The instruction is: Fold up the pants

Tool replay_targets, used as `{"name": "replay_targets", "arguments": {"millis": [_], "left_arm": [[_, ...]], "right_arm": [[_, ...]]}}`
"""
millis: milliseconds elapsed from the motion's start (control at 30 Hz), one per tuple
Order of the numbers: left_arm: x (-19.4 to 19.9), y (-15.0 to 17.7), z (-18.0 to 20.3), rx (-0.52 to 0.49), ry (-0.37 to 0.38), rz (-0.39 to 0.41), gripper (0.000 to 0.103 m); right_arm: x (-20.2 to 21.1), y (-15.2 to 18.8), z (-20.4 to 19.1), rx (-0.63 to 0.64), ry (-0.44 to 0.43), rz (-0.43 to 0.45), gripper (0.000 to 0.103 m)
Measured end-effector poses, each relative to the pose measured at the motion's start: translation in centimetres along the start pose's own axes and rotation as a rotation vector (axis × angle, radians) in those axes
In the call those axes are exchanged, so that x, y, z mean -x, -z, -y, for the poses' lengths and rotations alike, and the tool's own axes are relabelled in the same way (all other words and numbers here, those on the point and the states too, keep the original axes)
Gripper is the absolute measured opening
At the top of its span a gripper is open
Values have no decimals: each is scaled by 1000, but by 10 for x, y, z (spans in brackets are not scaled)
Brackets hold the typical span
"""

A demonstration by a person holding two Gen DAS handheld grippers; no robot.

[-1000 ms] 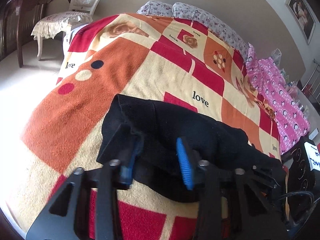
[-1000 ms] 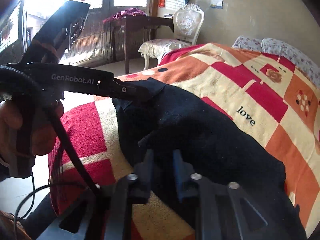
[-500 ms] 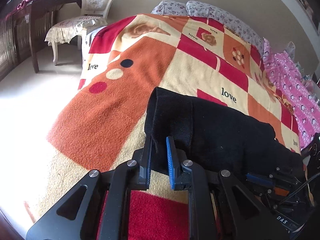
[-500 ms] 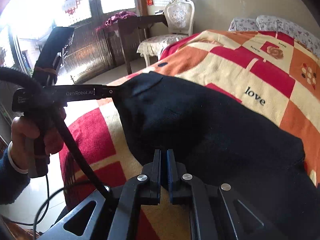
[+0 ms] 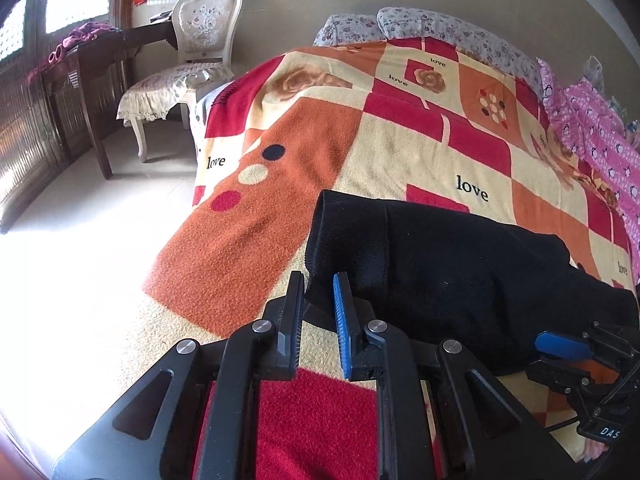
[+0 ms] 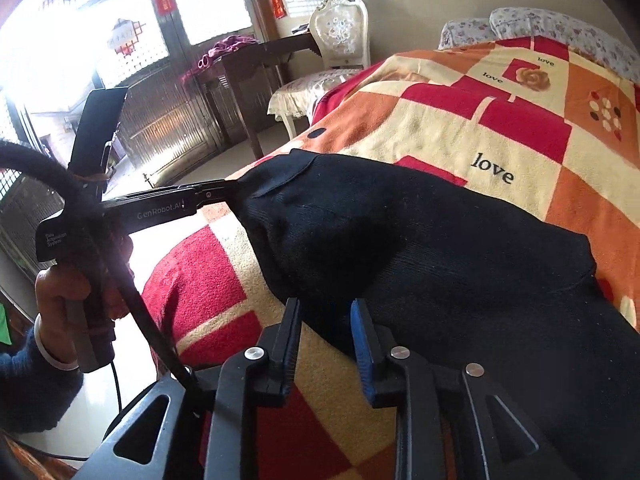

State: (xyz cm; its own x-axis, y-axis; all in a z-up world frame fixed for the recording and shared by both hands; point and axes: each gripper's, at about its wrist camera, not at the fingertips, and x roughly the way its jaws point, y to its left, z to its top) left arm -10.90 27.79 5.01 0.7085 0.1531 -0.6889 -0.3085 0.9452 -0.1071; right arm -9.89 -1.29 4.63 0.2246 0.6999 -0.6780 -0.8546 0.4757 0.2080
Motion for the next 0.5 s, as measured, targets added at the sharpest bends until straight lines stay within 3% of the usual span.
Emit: {"name": "replay_targets", "arguments": {"millis": [100, 167, 200, 500], "left_arm": [[10, -2, 5, -9, -5, 24, 22], [20, -2, 7, -6, 2, 47, 53], [24, -3, 8, -1, 10, 62, 58], [39, -5, 31, -29, 38, 89, 59]], "right_arm": [[13, 4, 8, -38, 15, 26, 32], [20, 6, 13, -59, 28, 36, 35], [24, 8, 17, -74, 39, 40, 37], [47, 19, 41, -165, 71, 82, 38]]}}
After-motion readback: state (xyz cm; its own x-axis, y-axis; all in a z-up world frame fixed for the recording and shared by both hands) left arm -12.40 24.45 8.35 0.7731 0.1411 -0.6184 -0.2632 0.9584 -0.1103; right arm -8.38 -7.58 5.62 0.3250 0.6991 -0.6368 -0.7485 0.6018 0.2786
